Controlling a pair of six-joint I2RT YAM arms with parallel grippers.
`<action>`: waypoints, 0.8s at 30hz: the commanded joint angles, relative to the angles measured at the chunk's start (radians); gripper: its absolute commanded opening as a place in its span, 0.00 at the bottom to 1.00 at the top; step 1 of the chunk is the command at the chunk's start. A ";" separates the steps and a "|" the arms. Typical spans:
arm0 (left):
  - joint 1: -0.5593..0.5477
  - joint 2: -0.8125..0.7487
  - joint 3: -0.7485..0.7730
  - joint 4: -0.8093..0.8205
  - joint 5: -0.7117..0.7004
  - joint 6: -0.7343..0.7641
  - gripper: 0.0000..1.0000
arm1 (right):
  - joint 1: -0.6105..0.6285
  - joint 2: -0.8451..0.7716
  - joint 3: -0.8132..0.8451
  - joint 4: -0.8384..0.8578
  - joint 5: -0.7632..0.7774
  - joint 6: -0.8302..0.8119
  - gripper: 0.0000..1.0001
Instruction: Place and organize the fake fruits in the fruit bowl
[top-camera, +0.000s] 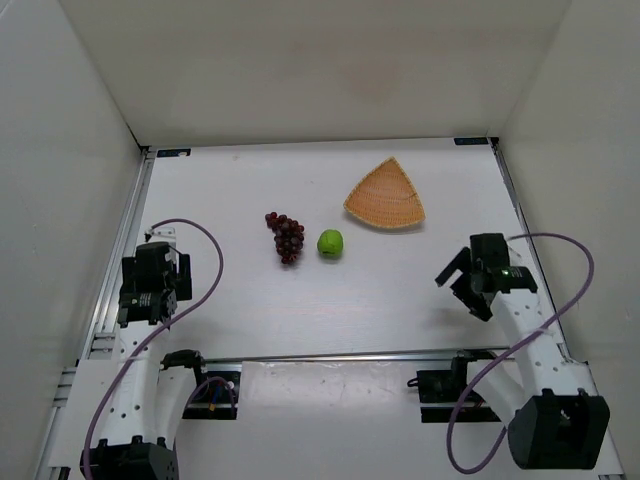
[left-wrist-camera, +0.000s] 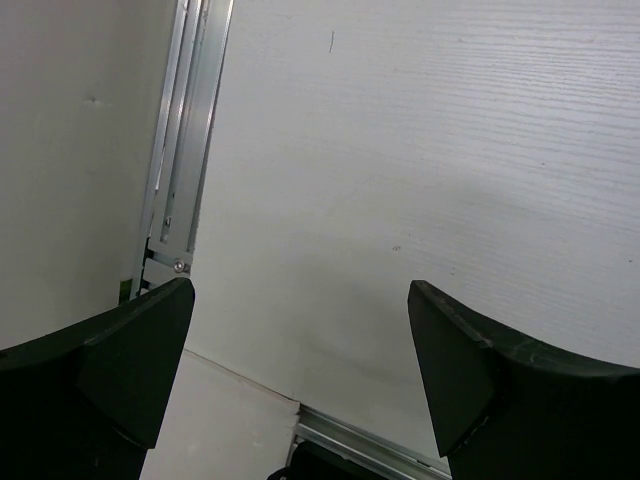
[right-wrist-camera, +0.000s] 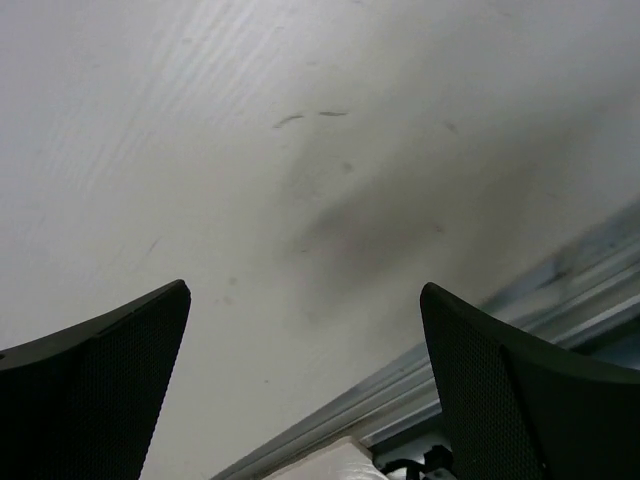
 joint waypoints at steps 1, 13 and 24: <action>0.007 -0.006 0.009 -0.002 0.019 -0.004 0.99 | 0.146 0.094 0.121 0.159 -0.121 -0.115 1.00; 0.027 0.004 0.009 -0.011 0.122 0.056 0.99 | 0.639 1.044 1.110 0.110 -0.190 -0.207 1.00; 0.036 0.013 0.000 -0.020 0.163 0.065 0.99 | 0.631 1.362 1.331 -0.143 -0.133 -0.025 1.00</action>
